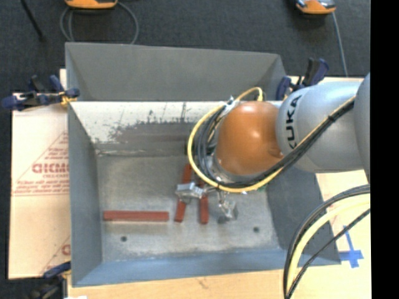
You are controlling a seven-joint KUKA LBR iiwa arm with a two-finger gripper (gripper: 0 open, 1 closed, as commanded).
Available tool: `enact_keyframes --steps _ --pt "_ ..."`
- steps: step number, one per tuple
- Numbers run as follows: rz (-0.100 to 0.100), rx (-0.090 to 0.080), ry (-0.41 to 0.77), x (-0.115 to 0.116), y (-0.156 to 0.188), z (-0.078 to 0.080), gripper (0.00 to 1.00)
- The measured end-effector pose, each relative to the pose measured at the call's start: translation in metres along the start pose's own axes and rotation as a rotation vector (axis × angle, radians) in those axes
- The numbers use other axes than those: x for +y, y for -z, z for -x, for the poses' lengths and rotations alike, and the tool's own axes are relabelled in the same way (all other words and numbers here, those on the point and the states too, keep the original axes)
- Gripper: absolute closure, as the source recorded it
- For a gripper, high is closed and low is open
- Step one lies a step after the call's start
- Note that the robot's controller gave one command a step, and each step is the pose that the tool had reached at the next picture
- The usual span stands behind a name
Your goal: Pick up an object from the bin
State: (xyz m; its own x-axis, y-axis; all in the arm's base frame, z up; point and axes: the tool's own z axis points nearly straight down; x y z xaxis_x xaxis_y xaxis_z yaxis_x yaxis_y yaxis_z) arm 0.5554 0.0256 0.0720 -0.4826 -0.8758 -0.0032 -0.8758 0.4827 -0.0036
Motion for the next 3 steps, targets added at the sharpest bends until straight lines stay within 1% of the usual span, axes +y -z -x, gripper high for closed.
enact_keyframes --steps 1,2,3 --pt "-0.005 -0.006 -0.001 -0.001 0.002 0.002 1.0" --pt "0.001 -0.001 -0.002 0.001 -0.001 0.0 0.0" --pt "-0.001 0.001 -0.096 -0.058 0.0 -0.015 0.0"
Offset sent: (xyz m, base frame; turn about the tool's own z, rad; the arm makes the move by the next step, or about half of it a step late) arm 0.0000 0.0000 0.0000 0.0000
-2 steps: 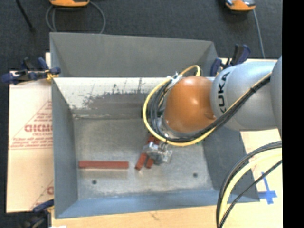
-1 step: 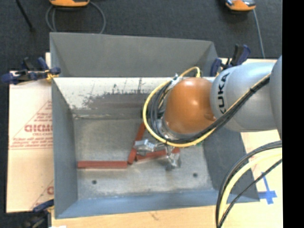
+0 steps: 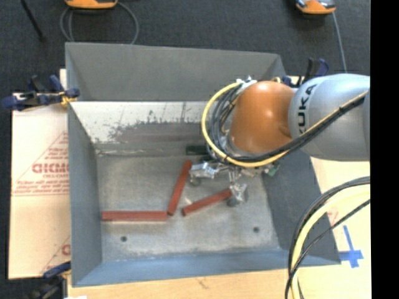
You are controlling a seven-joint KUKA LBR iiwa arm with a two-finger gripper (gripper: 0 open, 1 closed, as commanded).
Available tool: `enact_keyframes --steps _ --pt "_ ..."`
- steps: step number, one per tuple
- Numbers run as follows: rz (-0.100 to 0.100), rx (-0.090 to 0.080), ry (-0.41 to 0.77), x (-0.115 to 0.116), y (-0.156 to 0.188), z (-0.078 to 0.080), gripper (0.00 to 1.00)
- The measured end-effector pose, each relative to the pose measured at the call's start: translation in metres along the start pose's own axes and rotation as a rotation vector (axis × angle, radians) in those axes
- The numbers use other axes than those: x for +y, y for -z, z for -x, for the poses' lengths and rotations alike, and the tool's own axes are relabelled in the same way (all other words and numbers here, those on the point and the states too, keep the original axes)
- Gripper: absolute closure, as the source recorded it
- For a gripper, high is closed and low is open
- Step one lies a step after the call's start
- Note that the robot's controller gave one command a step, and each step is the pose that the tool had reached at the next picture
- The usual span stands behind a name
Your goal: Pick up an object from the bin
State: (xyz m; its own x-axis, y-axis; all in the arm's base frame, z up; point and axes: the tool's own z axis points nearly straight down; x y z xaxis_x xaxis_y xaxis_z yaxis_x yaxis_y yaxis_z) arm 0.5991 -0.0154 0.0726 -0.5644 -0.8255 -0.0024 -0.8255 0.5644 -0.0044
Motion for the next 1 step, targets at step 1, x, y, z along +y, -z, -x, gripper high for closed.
enact_keyframes --steps 1 --pt "0.003 -0.001 0.0 0.0019 0.0 0.0013 1.0"
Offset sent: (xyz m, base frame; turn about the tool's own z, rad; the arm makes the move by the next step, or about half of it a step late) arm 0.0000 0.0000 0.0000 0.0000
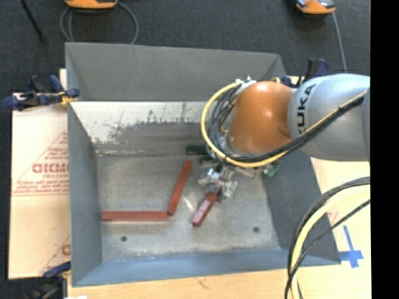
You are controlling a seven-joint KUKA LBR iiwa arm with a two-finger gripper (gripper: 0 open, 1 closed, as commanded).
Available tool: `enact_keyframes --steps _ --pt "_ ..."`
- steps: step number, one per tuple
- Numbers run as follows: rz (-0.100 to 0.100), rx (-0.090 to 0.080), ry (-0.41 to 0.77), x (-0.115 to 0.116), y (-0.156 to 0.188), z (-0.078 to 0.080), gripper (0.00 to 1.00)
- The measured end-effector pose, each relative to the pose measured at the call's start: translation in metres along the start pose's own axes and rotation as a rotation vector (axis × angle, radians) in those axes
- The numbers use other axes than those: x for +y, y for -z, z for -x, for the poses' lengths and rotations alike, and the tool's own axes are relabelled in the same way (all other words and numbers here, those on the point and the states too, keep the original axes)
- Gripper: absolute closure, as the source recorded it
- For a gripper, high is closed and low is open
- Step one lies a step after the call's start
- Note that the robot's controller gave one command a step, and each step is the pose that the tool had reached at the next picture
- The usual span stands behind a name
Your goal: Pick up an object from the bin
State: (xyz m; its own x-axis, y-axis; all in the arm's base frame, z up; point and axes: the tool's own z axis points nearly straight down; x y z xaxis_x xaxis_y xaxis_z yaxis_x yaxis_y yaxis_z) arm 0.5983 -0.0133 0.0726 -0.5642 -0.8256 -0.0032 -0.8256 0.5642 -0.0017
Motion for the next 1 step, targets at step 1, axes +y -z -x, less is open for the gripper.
enact_keyframes --steps 1 --pt "-0.009 -0.005 0.015 0.0005 0.1629 0.0145 1.0"
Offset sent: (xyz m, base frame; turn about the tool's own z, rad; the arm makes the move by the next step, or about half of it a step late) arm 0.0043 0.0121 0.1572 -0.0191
